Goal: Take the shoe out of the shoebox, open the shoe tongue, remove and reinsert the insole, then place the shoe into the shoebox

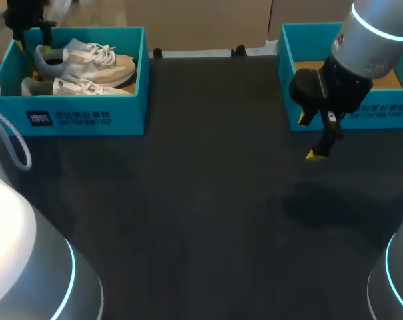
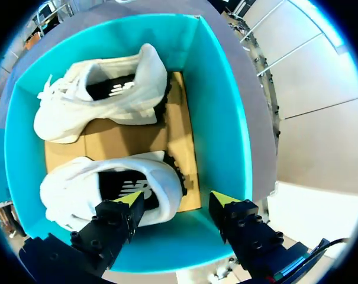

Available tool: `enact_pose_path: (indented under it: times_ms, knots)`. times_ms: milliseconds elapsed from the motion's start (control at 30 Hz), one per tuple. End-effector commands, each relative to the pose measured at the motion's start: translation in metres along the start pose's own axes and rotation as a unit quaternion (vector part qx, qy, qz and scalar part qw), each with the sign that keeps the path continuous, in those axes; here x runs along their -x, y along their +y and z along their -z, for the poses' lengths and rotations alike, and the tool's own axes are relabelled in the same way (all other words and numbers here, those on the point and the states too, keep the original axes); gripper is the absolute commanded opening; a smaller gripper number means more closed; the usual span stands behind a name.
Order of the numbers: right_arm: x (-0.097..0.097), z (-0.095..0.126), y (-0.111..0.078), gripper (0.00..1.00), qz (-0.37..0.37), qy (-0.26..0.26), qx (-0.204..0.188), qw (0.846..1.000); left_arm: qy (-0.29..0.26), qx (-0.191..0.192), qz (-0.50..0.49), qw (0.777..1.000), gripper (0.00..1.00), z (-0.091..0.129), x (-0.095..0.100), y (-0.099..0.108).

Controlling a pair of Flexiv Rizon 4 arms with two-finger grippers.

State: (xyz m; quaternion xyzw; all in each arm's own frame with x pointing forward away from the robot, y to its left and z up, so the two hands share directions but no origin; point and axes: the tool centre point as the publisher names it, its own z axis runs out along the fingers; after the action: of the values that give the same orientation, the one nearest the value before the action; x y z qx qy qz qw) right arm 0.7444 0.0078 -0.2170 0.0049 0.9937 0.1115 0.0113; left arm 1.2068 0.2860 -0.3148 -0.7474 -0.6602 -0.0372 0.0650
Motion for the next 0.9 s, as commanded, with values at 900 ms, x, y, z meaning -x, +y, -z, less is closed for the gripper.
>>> enact_pose_path:
  times_ms: [900]
  knots:
    - [0.001,-0.001,0.000,1.00,0.000,0.000,-0.001,1.000,-0.033,0.046,0.008,0.998,0.79,0.057,0.015,-0.117]
